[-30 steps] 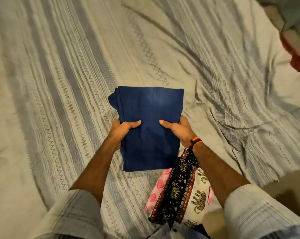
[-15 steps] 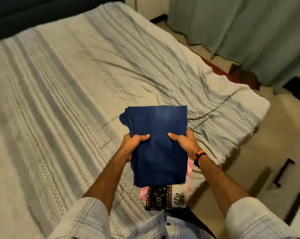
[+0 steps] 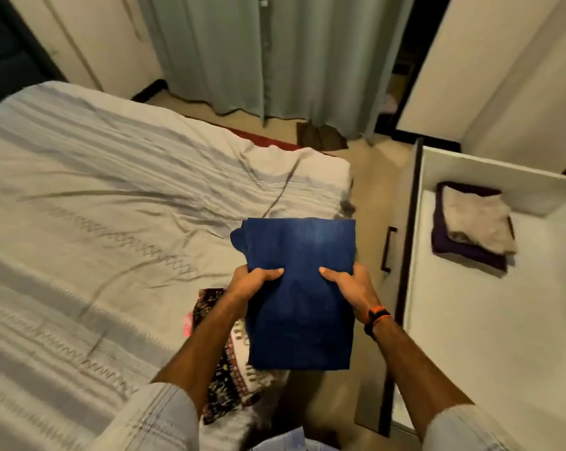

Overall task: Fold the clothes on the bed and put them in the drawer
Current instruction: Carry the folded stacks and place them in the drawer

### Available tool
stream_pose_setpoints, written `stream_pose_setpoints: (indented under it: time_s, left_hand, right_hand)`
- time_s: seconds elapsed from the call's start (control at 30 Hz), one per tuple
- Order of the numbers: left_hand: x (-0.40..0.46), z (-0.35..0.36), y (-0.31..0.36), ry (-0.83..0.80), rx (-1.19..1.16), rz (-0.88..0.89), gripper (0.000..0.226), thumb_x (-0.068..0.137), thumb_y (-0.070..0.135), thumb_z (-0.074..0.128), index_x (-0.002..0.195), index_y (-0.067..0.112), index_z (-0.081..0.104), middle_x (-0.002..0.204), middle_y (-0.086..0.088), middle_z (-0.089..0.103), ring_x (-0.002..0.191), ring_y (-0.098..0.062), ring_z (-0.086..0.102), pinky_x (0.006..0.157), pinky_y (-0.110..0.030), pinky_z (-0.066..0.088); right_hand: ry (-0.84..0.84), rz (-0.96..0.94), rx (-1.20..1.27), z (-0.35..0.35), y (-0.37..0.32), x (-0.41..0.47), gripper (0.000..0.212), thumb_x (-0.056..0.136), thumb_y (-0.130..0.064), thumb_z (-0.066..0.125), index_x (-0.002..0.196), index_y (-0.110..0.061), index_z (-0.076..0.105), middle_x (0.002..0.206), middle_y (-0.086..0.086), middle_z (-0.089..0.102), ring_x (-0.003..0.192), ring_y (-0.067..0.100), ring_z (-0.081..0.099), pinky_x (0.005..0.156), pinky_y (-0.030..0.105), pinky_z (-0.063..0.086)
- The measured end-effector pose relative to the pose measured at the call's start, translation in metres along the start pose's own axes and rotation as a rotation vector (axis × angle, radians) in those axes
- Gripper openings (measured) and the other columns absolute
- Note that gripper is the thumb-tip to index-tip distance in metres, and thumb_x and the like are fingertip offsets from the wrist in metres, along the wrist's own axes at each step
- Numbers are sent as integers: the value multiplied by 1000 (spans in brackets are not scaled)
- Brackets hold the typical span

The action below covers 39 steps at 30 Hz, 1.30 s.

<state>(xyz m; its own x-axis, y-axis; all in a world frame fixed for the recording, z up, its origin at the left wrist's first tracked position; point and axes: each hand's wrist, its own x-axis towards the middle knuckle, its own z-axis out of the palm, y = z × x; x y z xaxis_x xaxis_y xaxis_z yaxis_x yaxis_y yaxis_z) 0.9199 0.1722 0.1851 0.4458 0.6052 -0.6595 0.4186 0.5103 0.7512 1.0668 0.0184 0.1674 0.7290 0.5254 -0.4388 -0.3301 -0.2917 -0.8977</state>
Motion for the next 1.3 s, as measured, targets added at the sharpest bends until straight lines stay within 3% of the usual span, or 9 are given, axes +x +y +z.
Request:
stream_pose_setpoints:
  time_s: [0.17,0.33,0.5,0.6,0.7,0.9,1.1,1.23,1.3]
  left_hand:
    - [-7,93,2,-160,121,-11,46,72,16,84,112,6,64,105,-9,73,93,-27,71,80,-39,58]
    - [-2,178,14,-312,296,-25,70,61,26,89,122,9,59,110,-7,70,98,-27,68,91,-44,55]
    - [15,262,21,-453,448,-15,72,62,25,90,122,5,58,109,-7,68,96,-26,67,87,-41,57]
    - [38,313,26,-538,540,-17,98,45,35,94,129,6,54,118,-7,66,101,-27,65,93,-45,55]
    - [64,371,34,-650,637,-34,77,57,28,92,120,5,54,120,-3,63,99,-23,63,88,-38,54]
    - [94,438,51,-832,826,-57,49,76,20,83,111,14,50,96,2,60,79,-12,58,65,-27,46]
    - [102,481,53,-954,1003,-81,71,65,23,89,125,6,55,116,-8,67,99,-24,65,84,-37,54]
    - [92,501,49,-988,1053,-67,69,72,20,86,130,5,51,117,-4,64,86,-15,62,68,-29,50]
    - [88,509,49,-990,1071,-57,70,76,19,83,134,5,47,117,-2,58,81,-13,57,69,-28,46]
  right_hand:
    - [180,9,74,-92,12,-15,40,76,-19,82,112,-13,65,110,3,72,96,23,70,88,45,58]
    - [367,15,138,-164,24,-25,43,74,-26,83,113,-16,65,110,1,72,98,25,69,91,48,56]
    - [570,50,245,-220,33,-23,34,79,-22,80,107,-20,62,108,-1,69,99,24,67,91,47,56]
    - [684,76,305,-246,38,-12,33,80,-22,78,109,-21,61,109,-1,68,99,24,66,91,47,56]
    - [836,119,394,-270,46,7,31,80,-22,78,107,-23,62,110,-1,69,99,24,67,91,47,56]
    - [1011,171,571,-278,48,25,39,79,-24,78,115,-18,66,113,-3,72,102,23,68,92,48,56]
    - [1130,182,721,-279,54,28,36,80,-20,77,115,-20,67,109,-4,74,99,21,71,90,46,57]
    - [1173,177,792,-288,63,27,33,81,-18,77,112,-18,68,107,-3,74,97,22,71,90,46,57]
    - [1182,174,810,-292,67,29,33,80,-19,77,112,-18,68,107,-2,74,97,22,71,90,46,57]
